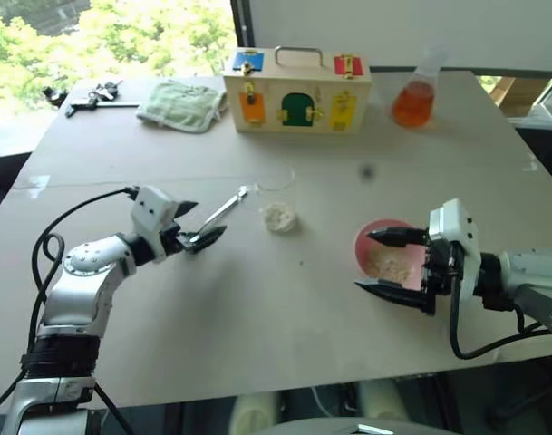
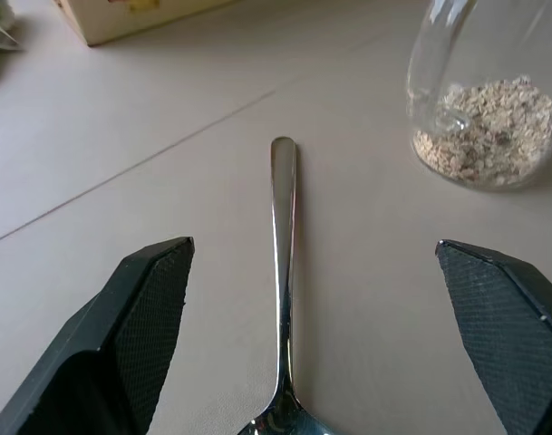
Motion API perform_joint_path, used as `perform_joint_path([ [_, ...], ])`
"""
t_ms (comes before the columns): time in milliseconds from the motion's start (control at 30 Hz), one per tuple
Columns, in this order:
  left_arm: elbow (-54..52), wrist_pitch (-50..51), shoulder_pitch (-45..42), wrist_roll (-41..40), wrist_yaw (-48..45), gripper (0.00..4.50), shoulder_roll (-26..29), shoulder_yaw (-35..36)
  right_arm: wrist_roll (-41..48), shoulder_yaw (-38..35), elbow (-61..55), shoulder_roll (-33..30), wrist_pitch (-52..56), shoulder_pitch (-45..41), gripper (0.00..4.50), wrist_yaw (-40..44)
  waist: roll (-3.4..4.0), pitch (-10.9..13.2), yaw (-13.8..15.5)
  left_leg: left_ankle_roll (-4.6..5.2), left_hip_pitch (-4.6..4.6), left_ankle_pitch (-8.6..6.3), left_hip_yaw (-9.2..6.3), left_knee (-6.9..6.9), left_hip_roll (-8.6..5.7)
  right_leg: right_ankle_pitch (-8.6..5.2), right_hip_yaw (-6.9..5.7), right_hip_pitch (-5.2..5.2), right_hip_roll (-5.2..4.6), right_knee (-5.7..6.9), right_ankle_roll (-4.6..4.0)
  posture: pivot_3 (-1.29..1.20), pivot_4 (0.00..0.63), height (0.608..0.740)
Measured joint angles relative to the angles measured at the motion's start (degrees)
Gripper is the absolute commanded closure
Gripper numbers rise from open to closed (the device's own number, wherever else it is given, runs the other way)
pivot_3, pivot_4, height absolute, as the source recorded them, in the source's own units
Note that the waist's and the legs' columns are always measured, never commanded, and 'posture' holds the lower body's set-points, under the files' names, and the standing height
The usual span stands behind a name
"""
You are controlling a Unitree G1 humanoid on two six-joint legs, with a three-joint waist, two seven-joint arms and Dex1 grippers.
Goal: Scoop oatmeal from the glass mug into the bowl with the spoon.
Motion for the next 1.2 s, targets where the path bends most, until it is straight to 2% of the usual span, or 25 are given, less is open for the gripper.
perform_joint_path([
  [200, 10.75, 4.14, -11.43, 4.88, -1.85, 0.00, -0.49, -5.47, -1.04, 1.37, -0.93, 1.47, 1.02, -0.64, 0.07, -1.98, -0.13, 0.07, -0.02, -0.11, -0.01, 0.07, -0.03, 0.13, 0.01, -0.01, -0.14, 0.00, 0.02, 0.27, 0.02, 0.00, 0.150, 0.740],
  [233, 11.93, 4.36, -12.53, 5.49, -2.33, 0.52, -0.49, -5.91, -1.21, 1.39, -1.13, 1.72, 1.04, -0.64, 0.00, -2.20, -0.13, 0.07, -0.04, -0.11, 0.01, 0.07, -0.04, 0.15, 0.01, -0.01, -0.13, 0.01, 0.02, 0.32, 0.02, 0.00, 0.150, 0.740],
  [267, 13.45, 4.71, -14.16, 6.46, -2.99, 0.81, -0.49, -6.52, -1.49, 1.41, -1.32, 2.13, 1.04, -0.65, 0.00, -2.77, -0.13, 0.07, -0.04, -0.13, 0.02, 0.08, -0.05, 0.21, 0.01, -0.01, -0.14, 0.01, 0.02, 0.38, 0.02, 0.00, 0.150, 0.740],
  [400, 14.43, 5.40, -15.04, 7.56, -4.49, 2.47, -0.20, -6.87, -2.28, 1.44, -1.81, 2.44, 1.01, -0.52, 0.00, -3.31, -0.12, 0.07, -0.09, -0.13, 0.04, 0.08, -0.18, 0.36, 0.03, -0.01, -0.12, 0.03, 0.02, 0.48, 0.02, 0.00, 0.150, 0.740],
  [433, 14.41, 5.57, -15.00, 7.65, -4.75, 3.14, 0.02, -6.86, -2.51, 1.44, -1.91, 2.52, 1.01, -0.39, 0.00, -3.38, -0.12, 0.06, -0.11, -0.13, 0.04, 0.08, -0.21, 0.39, 0.03, -0.01, -0.10, 0.03, 0.02, 0.49, 0.02, 0.00, 0.150, 0.740],
  [533, 13.64, 5.64, -13.93, 7.96, -4.91, 4.46, 1.10, -6.39, -3.21, 1.44, -2.17, 3.00, 0.95, 0.32, 0.00, -3.68, -0.11, 0.05, -0.27, -0.13, 0.07, 0.08, -0.23, 0.45, 0.04, -0.01, -0.07, 0.06, 0.02, 0.52, 0.02, 0.00, 0.150, 0.740],
  [767, 6.58, 6.93, -4.49, 6.34, -4.61, 4.46, 3.43, -0.73, -4.25, 1.53, -2.32, 3.75, 0.84, 0.50, 0.00, -3.31, -0.06, 0.03, -1.89, -0.13, 0.22, 0.08, -0.13, 0.46, 0.35, -0.01, 0.08, 0.04, 0.05, 0.67, 0.02, 0.00, 0.150, 0.740],
  [967, -11.41, 7.23, 15.39, -0.96, -6.81, 4.46, 3.44, 7.68, -3.89, 2.05, -2.37, 4.83, 1.18, 0.15, 0.00, -2.89, -0.04, 0.03, -2.24, -0.16, 0.23, 0.06, -0.06, 0.44, 0.47, -0.01, 0.18, 0.00, 0.02, 0.67, 0.00, 0.00, 0.150, 0.740],
  [1067, -21.64, 9.14, 23.11, -4.43, -6.77, 4.46, 0.96, 8.13, -3.08, 4.59, -2.13, 7.22, 2.54, -0.75, 0.00, -2.99, -0.04, 0.03, -1.31, -0.09, 0.21, 0.03, -0.07, 0.51, 0.42, -0.02, 0.18, 0.02, -0.01, 0.66, -0.03, 0.00, 0.150, 0.740],
  [1200, -30.98, 10.79, 26.70, -8.52, -5.03, 4.46, -4.04, 6.49, -1.39, 6.87, -0.29, 10.91, 5.98, -1.72, 0.00, -5.15, -0.07, 0.02, -0.57, 0.10, 0.15, -0.07, -0.19, 0.71, 0.41, -0.03, 0.13, 0.09, -0.01, 0.69, -0.12, 0.00, 0.150, 0.740],
])
